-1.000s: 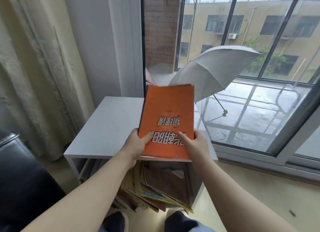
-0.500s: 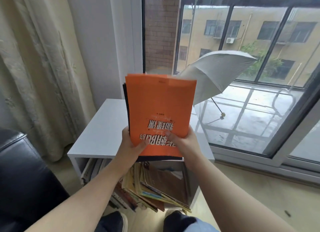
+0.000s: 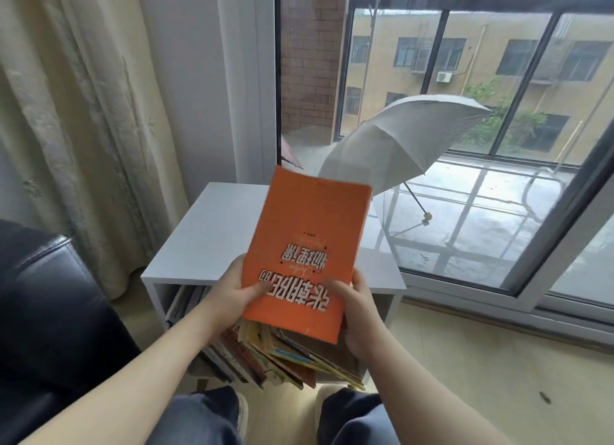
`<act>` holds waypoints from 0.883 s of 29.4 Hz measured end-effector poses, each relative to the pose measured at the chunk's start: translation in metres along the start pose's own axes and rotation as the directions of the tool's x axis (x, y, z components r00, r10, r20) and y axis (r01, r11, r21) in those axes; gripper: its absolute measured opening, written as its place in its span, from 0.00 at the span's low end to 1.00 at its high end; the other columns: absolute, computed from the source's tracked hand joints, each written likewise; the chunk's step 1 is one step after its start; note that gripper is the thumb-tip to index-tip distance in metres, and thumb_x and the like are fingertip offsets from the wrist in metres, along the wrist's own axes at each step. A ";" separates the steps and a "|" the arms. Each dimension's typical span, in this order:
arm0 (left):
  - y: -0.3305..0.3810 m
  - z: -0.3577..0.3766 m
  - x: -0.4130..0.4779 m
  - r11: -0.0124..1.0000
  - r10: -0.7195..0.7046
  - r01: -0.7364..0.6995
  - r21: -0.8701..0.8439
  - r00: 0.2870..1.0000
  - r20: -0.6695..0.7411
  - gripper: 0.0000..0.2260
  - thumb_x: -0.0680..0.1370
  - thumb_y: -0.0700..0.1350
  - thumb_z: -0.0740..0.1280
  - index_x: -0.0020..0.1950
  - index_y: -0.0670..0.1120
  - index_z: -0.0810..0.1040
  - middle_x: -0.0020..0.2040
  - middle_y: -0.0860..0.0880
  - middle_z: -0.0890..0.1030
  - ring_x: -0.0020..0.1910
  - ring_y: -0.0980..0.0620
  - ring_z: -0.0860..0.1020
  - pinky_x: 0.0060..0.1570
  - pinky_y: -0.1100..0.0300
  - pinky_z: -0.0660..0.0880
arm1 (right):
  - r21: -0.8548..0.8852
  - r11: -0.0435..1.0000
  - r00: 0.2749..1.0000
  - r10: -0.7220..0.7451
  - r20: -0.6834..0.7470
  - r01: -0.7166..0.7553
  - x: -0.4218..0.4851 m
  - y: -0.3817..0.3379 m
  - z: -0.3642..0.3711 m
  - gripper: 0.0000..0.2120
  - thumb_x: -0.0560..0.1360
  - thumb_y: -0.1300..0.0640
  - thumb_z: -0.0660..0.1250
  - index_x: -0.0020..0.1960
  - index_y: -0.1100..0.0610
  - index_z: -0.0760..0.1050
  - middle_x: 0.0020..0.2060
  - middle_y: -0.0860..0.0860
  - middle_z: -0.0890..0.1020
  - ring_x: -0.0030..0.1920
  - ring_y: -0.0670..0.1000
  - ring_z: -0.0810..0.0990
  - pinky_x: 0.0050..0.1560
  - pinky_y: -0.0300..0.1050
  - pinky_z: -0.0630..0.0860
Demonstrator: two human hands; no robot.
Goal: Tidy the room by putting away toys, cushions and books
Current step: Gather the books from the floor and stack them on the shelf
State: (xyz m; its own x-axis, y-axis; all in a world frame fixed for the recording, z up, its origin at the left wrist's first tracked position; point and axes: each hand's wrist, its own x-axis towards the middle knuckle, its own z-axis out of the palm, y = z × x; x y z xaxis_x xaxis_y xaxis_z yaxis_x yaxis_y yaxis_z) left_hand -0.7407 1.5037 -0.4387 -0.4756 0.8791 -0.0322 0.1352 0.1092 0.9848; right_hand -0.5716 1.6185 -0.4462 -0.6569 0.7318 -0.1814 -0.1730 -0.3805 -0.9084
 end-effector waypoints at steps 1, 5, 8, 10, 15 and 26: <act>-0.001 -0.003 -0.011 1.000 -0.005 0.005 0.029 1.000 0.016 0.22 0.75 0.46 0.69 0.67 0.51 0.67 0.59 0.51 0.79 0.56 0.50 0.79 0.57 0.50 0.76 | 0.096 0.995 0.999 0.016 -0.031 -0.013 -0.006 0.005 -0.003 0.16 0.76 0.62 0.65 0.61 0.52 0.68 0.51 0.58 0.81 0.46 0.59 0.83 0.45 0.56 0.81; -0.003 -0.022 -0.050 0.963 -0.140 0.096 0.253 0.976 0.164 0.21 0.67 0.47 0.69 0.59 0.55 0.74 0.53 0.53 0.82 0.51 0.53 0.82 0.55 0.54 0.78 | 0.201 0.973 0.952 0.164 -0.258 -0.113 -0.022 0.038 -0.020 0.19 0.76 0.64 0.63 0.65 0.55 0.64 0.53 0.61 0.77 0.46 0.61 0.79 0.41 0.55 0.79; -0.016 -0.034 -0.071 0.906 -0.274 0.209 0.368 0.953 0.131 0.20 0.64 0.48 0.71 0.56 0.54 0.76 0.52 0.50 0.82 0.50 0.50 0.82 0.54 0.52 0.78 | 0.237 0.944 0.911 0.293 -0.290 -0.228 -0.044 0.065 -0.020 0.21 0.77 0.63 0.64 0.66 0.53 0.61 0.59 0.60 0.74 0.52 0.63 0.78 0.43 0.61 0.79; -0.029 -0.028 -0.079 0.912 -0.316 0.306 0.274 0.949 -0.009 0.21 0.64 0.45 0.76 0.56 0.50 0.77 0.51 0.46 0.82 0.48 0.47 0.81 0.47 0.52 0.79 | 0.220 0.940 0.891 0.322 -0.321 -0.260 -0.056 0.071 -0.024 0.22 0.77 0.61 0.64 0.66 0.50 0.59 0.60 0.59 0.73 0.56 0.64 0.77 0.51 0.64 0.77; -0.056 -0.002 -0.099 0.765 -0.586 0.409 -0.498 0.763 -0.274 0.17 0.71 0.50 0.72 0.53 0.41 0.78 0.41 0.42 0.81 0.40 0.43 0.80 0.49 0.51 0.75 | 0.264 0.892 0.809 0.447 -0.382 -0.368 -0.066 0.086 -0.029 0.20 0.77 0.61 0.64 0.67 0.56 0.62 0.53 0.60 0.77 0.49 0.61 0.79 0.46 0.56 0.79; -0.062 0.022 -0.082 0.783 -0.610 0.567 -0.255 0.781 -0.134 0.17 0.73 0.33 0.68 0.61 0.38 0.73 0.50 0.38 0.82 0.48 0.38 0.81 0.53 0.42 0.77 | 0.412 0.815 0.732 0.561 -0.388 -0.407 -0.033 0.113 -0.033 0.18 0.79 0.59 0.63 0.67 0.61 0.67 0.55 0.62 0.79 0.47 0.60 0.80 0.42 0.56 0.79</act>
State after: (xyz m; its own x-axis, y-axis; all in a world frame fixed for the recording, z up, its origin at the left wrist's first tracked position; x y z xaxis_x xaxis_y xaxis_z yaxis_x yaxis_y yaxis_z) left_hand -0.6913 1.4350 -0.5010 -0.5708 0.5576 -0.6028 -0.3858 0.4659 0.7963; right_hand -0.5453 1.5703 -0.5556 -0.2931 0.5411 -0.7882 -0.1757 -0.8409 -0.5119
